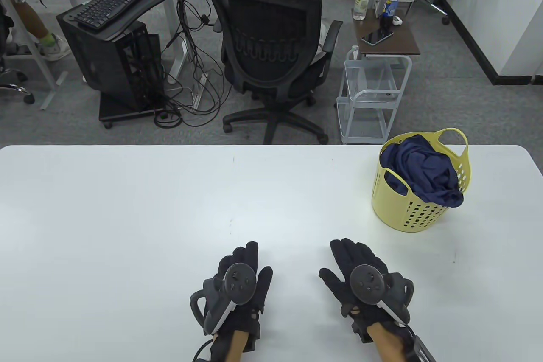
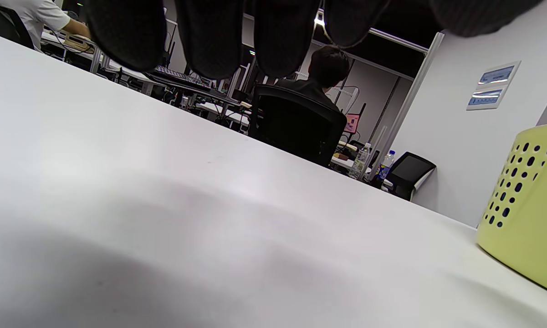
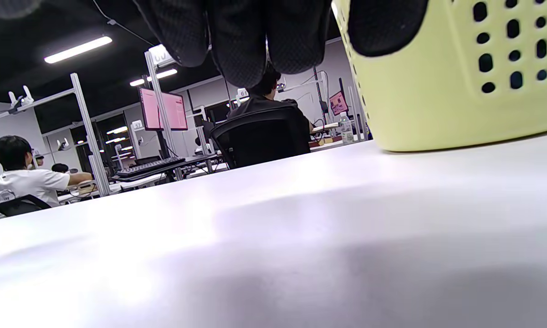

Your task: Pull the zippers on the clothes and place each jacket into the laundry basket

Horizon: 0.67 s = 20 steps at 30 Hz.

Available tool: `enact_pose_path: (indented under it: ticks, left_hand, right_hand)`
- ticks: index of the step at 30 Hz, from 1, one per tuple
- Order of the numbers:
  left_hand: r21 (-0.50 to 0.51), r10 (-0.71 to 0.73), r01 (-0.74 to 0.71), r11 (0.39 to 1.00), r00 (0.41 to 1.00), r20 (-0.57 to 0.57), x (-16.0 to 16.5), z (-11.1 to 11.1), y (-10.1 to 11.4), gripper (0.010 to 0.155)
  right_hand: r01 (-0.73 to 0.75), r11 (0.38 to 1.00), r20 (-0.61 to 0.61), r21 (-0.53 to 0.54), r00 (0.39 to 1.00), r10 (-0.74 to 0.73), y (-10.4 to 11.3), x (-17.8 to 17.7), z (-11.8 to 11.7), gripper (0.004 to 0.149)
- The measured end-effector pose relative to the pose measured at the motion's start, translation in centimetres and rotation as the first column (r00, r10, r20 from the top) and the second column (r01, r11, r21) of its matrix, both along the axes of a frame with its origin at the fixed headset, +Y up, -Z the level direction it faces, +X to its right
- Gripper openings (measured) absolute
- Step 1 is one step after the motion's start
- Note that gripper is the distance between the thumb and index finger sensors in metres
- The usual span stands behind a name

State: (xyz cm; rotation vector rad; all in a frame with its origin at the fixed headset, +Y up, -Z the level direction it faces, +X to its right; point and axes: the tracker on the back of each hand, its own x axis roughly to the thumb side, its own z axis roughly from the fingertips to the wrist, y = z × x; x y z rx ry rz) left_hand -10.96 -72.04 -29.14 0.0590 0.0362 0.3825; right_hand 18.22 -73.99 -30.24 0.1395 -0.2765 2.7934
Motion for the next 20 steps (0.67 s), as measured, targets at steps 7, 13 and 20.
enact_pose_path:
  ticks: [7, 13, 20]
  left_hand:
    - [-0.004, 0.001, -0.001, 1.0, 1.0, -0.001, -0.1, 0.1, -0.2, 0.071]
    - [-0.02, 0.013, -0.013, 1.0, 1.0, -0.01, -0.7, 0.0, -0.6, 0.071]
    - [-0.039, 0.01, -0.009, 0.999, 1.0, 0.004, -0.3, -0.1, -0.8, 0.071]
  right_hand:
    - [0.01, 0.999, -0.023, -0.037, 1.0, -0.011, -0.4, 0.1, 0.6, 0.075]
    - [0.01, 0.999, -0.031, -0.048, 0.999, -0.011, -0.6, -0.3, 0.9, 0.074]
    - [0.018, 0.998, -0.029, -0.062, 0.999, -0.019, -0.7, -0.1, 1.3, 0.074]
